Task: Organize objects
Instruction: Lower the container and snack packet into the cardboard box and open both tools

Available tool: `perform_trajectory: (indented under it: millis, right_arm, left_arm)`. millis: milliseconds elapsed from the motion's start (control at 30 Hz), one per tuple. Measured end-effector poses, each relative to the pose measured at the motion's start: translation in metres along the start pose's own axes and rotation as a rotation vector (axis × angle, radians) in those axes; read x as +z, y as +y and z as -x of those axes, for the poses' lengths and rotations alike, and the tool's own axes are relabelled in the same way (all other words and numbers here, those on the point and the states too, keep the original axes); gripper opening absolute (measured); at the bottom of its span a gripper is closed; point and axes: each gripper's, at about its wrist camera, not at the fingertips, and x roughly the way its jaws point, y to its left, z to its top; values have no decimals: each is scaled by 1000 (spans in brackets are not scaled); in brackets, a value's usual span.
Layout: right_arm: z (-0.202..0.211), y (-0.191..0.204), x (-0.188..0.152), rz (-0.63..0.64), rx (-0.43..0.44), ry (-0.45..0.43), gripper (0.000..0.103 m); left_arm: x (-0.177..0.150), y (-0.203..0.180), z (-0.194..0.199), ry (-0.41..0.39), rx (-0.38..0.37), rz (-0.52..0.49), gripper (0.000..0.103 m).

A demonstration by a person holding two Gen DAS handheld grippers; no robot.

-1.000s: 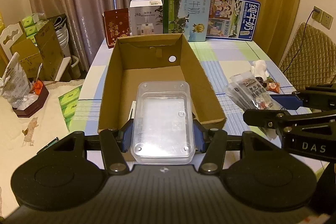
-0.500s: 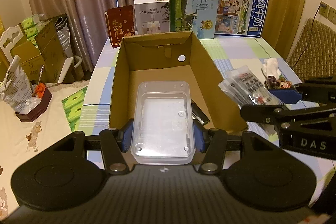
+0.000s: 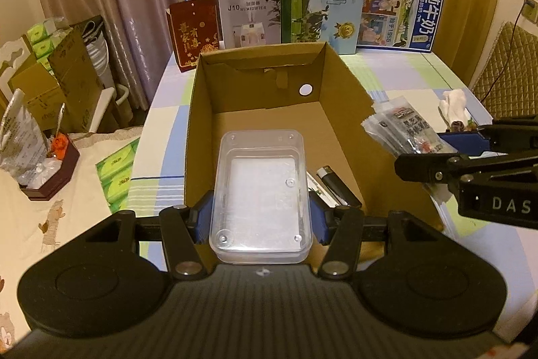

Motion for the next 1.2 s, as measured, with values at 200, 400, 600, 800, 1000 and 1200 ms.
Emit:
perform_trajectory:
  millis: [200,400,600,800,1000,1200]
  right_arm:
    - [-22,-9,10,-25,3,2,34]
    - [-44,-20,17,-56,1,4,34]
    - [-61,-26,23,-69,2,3,34]
    - [-74,-33,24,-80,28,-20,37]
    - [-61,-39,26,-95,23,-95,50]
    - [-24,-45,18,-111,0,-145,56]
  left_arm:
    - [9,9,-25,16,-5,-4,52]
    - [21,16,-48,21,-9,-6,52]
    - [35,19,-68,16,-20,-10,52]
    - [40,23,-87,9,-29,-6,69]
    - [39,30,-74,-28,-15,10,70]
    - [33,28,-49,-48,-24,41,70]
